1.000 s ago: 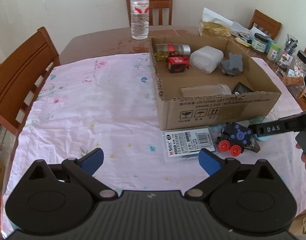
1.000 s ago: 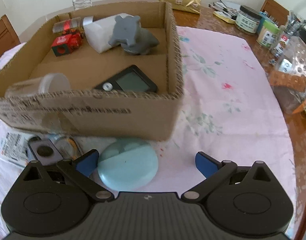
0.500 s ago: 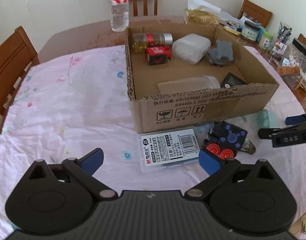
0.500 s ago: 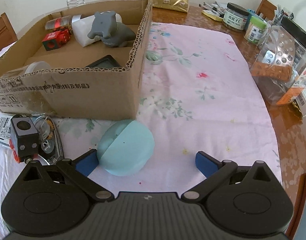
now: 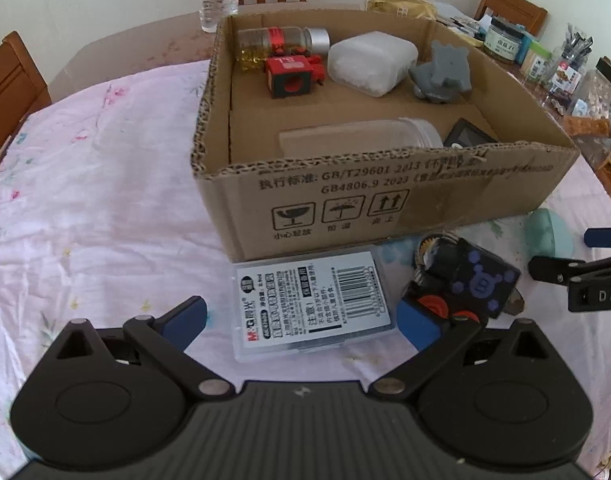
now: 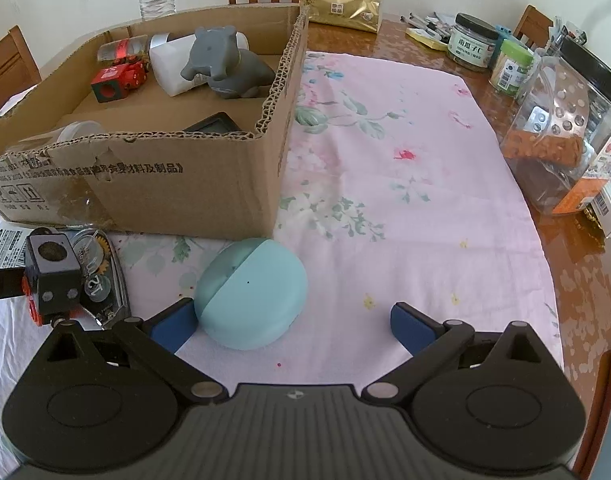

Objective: Organize rigid objects
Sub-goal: 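Grasp the light-blue round case with the right gripper while the left grasps the card package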

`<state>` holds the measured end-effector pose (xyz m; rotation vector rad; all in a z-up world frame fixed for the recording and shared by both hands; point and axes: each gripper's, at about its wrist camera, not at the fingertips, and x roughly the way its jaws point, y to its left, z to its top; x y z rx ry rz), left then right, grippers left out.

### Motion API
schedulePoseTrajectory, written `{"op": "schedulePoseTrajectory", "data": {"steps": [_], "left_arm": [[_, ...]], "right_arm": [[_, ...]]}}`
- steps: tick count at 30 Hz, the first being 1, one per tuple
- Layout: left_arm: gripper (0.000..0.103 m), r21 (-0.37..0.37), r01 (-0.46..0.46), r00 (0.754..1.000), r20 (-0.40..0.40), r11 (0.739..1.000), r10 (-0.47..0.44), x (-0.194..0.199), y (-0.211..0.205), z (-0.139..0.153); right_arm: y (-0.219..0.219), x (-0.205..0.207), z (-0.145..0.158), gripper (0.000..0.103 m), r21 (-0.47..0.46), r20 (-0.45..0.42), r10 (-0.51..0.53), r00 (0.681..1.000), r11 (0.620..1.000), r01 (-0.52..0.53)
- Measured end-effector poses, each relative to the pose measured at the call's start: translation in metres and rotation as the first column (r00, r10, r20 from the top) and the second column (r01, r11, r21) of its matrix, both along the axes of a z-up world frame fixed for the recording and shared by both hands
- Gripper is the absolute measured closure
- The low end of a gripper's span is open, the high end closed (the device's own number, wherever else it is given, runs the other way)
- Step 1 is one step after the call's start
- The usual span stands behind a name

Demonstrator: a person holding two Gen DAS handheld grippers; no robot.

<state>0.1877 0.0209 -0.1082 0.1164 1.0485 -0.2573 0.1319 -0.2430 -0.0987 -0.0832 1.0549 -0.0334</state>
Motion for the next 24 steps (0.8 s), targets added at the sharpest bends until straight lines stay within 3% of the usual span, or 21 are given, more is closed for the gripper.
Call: {"op": "schedulePoseTrajectory", "data": {"steps": [4,9,16,24], "left_arm": [[0.001,-0.010,-0.014,1.000,-0.011,1.000,0.014,0.006,-0.001,-0.005],[0.000,0.050,-0.012,1.000,-0.003,0.999,0.012,0.003,0.004,-0.006],[0.000,0.037,-0.036,0.999,0.002,0.999,0.035,0.002,0.021,-0.005],[0.000,0.039,-0.035,0.999,0.000,0.999,0.035,0.006,0.018,-0.005]], "right_arm": [[0.000,-0.001,0.000,0.000,0.000,0.006,0.006,1.000,1.000,-0.006],[-0.001,-0.004,0.000,0.000,0.001,0.014,0.028,1.000,1.000,-0.028],[-0.005,-0.010,0.003,0.000,-0.004,-0.011,0.003,1.000,1.000,-0.003],[0.015,0.005,0.000,0.001,-0.038,0.039,0.013,0.999,0.999,-0.012]]}}
